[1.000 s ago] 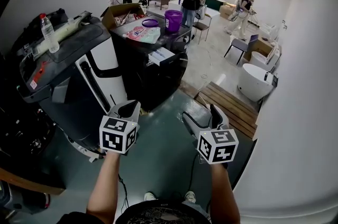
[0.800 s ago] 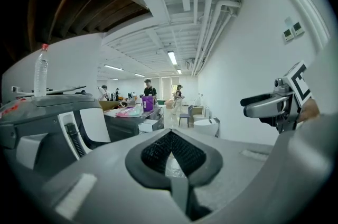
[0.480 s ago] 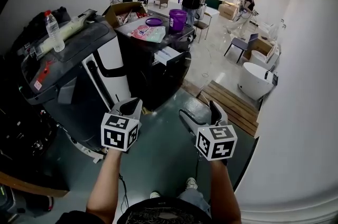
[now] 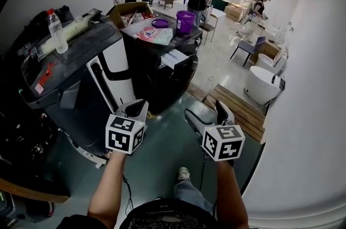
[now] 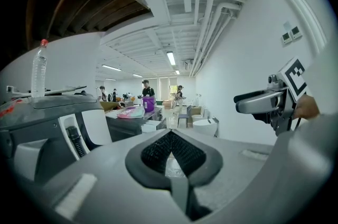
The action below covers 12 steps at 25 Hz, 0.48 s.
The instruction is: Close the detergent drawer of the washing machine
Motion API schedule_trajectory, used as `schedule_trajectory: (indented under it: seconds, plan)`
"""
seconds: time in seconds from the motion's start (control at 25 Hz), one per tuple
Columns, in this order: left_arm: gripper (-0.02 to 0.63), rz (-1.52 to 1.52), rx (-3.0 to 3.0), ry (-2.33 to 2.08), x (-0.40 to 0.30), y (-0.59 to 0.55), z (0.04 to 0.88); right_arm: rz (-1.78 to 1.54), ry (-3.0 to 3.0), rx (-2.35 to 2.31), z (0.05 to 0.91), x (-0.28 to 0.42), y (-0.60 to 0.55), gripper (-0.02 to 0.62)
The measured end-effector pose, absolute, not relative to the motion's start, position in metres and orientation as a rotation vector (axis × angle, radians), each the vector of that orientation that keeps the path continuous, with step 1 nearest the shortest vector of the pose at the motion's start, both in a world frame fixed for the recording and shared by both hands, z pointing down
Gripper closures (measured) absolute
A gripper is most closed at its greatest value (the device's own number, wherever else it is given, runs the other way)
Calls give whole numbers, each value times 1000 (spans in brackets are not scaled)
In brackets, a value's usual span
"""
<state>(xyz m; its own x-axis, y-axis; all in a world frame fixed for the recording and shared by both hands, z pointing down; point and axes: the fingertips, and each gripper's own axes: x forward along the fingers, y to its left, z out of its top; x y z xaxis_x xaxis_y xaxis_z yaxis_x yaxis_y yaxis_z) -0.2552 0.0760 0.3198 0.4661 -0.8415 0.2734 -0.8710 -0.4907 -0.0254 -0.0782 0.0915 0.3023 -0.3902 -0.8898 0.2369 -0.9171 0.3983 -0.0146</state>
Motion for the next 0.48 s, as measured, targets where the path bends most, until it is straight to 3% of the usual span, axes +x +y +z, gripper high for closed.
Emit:
schedule_trajectory:
  seconds: [0.48]
  plan:
    - [606,363,2589,-1542,-249,43,335,219,-2491,1576,325,-75,55,106]
